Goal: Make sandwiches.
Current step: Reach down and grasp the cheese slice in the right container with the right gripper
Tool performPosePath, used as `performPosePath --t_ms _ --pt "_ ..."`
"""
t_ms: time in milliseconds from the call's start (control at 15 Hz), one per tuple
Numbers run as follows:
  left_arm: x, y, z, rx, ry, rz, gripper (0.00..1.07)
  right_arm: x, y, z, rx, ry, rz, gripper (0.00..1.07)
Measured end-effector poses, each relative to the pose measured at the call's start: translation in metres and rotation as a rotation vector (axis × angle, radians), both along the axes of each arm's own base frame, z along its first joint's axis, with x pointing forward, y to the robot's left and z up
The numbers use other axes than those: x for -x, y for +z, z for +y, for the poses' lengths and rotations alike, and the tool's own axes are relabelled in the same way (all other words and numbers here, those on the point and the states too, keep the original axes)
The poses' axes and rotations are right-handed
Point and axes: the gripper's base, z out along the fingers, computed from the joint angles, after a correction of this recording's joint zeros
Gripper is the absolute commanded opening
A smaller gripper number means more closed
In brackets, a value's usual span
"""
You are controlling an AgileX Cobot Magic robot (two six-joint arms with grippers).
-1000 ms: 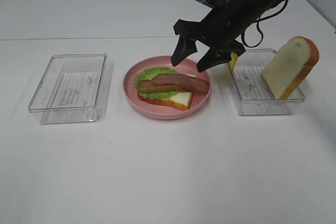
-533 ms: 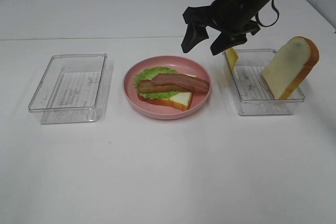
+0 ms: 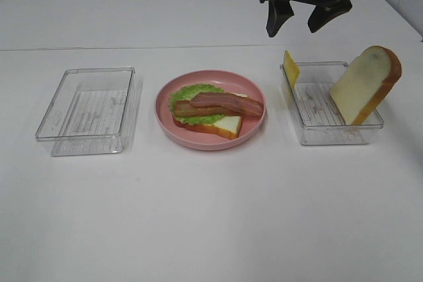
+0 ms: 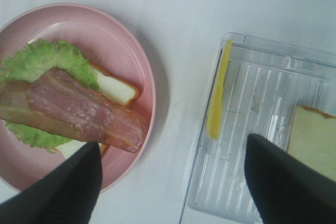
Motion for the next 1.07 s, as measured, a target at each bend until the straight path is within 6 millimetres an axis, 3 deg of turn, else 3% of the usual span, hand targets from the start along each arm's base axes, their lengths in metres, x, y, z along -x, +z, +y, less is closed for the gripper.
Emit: performPosePath --t_ms 200,467,733,933,1067 --pt "0.0 0.0 0.0 0.0 0.0 0.0 0.79 -0.019 -0.013 -0.005 0.011 -0.027 0.049 0.71" --pt "0.0 0.0 0.0 0.0 0.0 0.0 0.79 -0.041 -0.045 -0.027 -0.009 -0.097 0.112 0.71" --pt "0.0 0.0 0.0 0.0 0.0 0.0 0.79 -0.051 -0.076 -0.023 -0.072 -0.095 0.146 0.67" --pt "0.0 0.0 0.0 0.0 0.0 0.0 0.79 -0.052 -0.088 -0.025 -0.045 -0.092 0.163 0.44" --pt "0.0 0.0 0.0 0.0 0.0 0.0 0.79 -0.053 -0.089 -0.026 -0.026 -0.088 0.158 0.1"
